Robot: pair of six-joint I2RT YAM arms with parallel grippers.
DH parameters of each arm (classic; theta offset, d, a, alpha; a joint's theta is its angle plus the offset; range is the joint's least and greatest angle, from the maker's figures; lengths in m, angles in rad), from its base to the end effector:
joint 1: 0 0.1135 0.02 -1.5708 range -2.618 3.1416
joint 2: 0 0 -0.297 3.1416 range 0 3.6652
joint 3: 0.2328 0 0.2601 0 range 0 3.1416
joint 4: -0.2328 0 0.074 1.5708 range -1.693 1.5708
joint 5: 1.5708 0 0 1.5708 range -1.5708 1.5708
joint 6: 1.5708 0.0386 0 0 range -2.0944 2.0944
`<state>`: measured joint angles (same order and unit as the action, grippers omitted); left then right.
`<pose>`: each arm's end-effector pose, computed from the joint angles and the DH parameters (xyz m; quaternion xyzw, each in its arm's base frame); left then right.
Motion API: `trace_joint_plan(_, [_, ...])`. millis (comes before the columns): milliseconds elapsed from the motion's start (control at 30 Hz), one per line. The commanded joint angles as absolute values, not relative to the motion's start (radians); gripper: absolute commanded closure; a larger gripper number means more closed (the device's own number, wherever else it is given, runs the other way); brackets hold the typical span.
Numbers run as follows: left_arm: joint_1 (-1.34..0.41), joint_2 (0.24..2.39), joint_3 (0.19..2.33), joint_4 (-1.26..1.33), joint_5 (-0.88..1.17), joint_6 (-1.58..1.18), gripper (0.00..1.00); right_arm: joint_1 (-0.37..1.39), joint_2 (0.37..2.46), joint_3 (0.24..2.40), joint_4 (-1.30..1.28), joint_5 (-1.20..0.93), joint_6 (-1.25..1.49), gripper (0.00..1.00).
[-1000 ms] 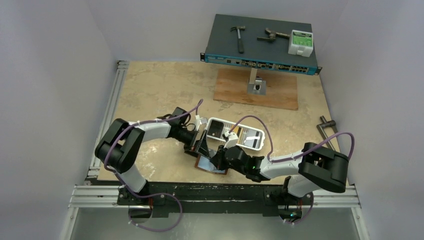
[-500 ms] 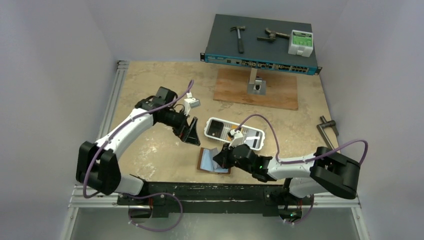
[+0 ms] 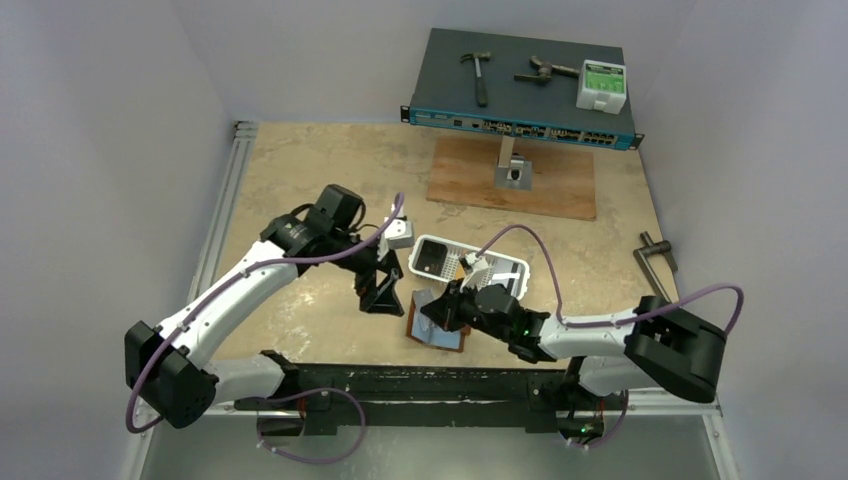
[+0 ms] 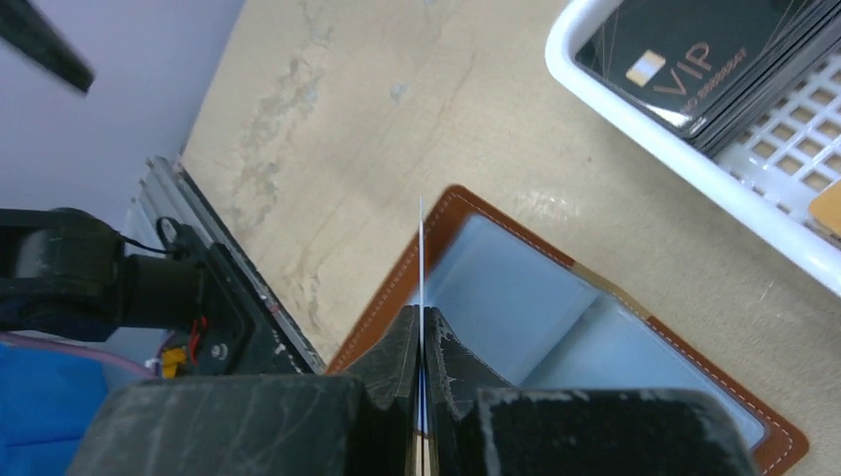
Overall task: Put the credit cards into the card holder
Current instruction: Insert the credit card into the card holder.
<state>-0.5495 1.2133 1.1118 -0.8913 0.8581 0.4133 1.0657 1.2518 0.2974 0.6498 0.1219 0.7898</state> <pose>0.1793 -0.1441 0.3427 0.5087 0.7177 -0.4155 0.2314 0.1151 0.1984 0.1900 -0.0750 0.8020 0.4432 0.3934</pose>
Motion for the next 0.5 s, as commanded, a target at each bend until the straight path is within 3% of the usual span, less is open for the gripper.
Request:
trace_joint_plan(0, [-0.651,1.234,1.022,-0.686,0.893,0.351,0.0,1.063,1.358,0.335,0.721,0.067,0.787,1.0])
trace_joint_plan(267, [-0.705,1.271,0.968,-0.738,0.828,0.613,0.02,1.053,1.507,0.337,0.862,0.034,0.799,1.0])
trace_joint_plan(467, [-0.762,1.328,0.944,-0.686,0.771,0.722,0.16,1.046,1.54,0.307,0.954,0.018,0.841,1.0])
